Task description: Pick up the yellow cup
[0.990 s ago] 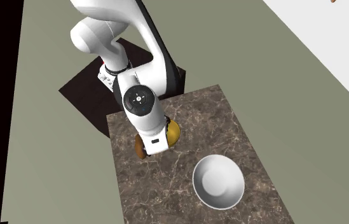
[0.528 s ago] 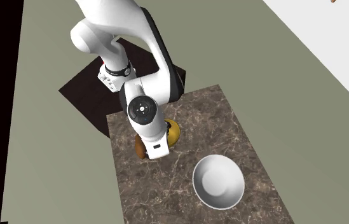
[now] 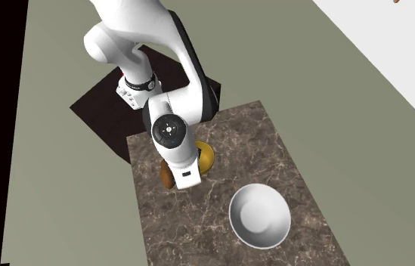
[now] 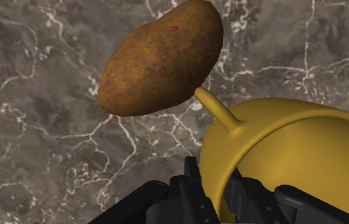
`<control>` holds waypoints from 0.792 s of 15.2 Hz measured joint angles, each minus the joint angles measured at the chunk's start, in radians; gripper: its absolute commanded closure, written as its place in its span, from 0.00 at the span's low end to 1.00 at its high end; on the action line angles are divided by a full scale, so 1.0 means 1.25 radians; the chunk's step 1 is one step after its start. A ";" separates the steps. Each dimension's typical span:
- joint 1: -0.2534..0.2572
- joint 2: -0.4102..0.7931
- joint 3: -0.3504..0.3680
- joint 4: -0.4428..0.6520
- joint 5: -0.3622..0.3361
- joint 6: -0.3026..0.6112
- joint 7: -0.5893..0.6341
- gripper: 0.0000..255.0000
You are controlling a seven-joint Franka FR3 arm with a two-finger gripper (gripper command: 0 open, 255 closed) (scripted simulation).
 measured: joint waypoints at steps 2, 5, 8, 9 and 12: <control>0.000 0.000 0.000 0.000 0.000 0.000 0.000 1.00; 0.000 -0.013 -0.004 0.003 -0.014 -0.015 0.010 1.00; 0.001 -0.046 -0.008 0.004 -0.045 -0.045 0.035 1.00; 0.001 -0.061 -0.010 0.003 -0.058 -0.056 0.043 1.00; -0.001 -0.090 -0.012 0.011 -0.083 -0.089 0.063 1.00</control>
